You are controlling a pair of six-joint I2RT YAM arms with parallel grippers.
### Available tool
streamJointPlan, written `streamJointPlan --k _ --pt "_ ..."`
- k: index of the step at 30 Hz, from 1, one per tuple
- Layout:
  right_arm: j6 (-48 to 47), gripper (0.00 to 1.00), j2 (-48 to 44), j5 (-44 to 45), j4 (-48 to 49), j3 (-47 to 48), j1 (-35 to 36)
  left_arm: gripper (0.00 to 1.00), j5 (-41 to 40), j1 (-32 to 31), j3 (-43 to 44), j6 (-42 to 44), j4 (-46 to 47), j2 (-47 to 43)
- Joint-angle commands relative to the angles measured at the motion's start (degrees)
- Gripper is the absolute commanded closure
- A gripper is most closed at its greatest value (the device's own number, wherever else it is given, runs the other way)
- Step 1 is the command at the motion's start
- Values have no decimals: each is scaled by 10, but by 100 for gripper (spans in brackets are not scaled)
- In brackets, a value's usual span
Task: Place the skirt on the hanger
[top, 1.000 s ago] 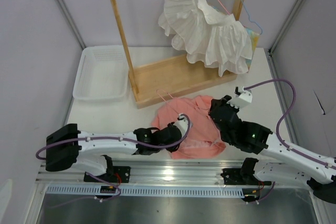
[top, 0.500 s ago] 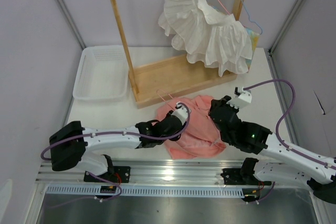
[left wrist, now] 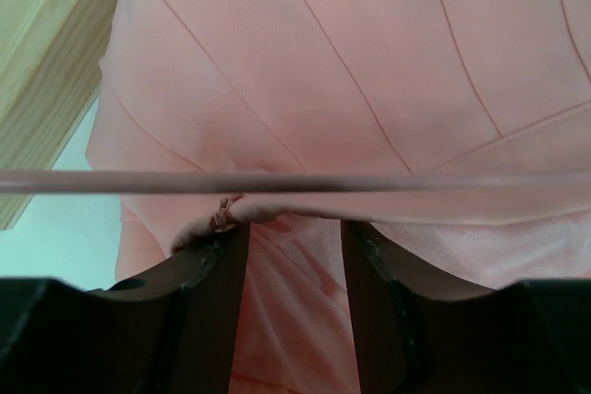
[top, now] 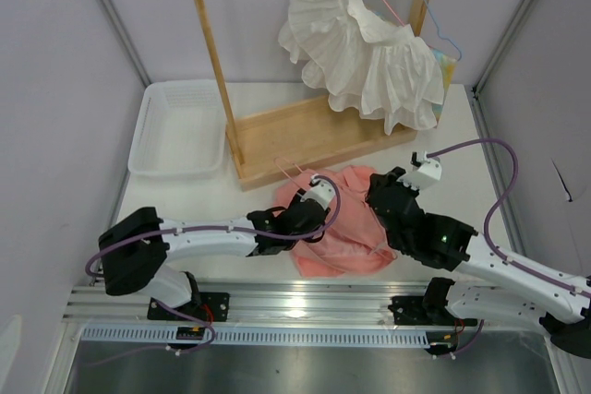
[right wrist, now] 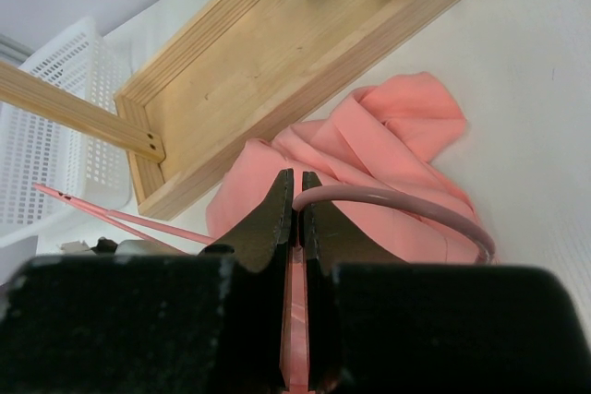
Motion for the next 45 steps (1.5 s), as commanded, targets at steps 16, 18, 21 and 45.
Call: streamJointPlan --k 16,18,21,45 --pt "0 100 -9 24 18 2 -3 74 -56 21 63 -50 16 59" --pt "0 100 -9 25 19 2 -3 87 -46 23 63 -47 18 56" --pt "-1 100 -8 24 19 1 -3 100 -28 29 63 -41 23 42" --pt "-12 100 -6 6 26 -4 -13 91 143 31 47 -44 -48 -10"
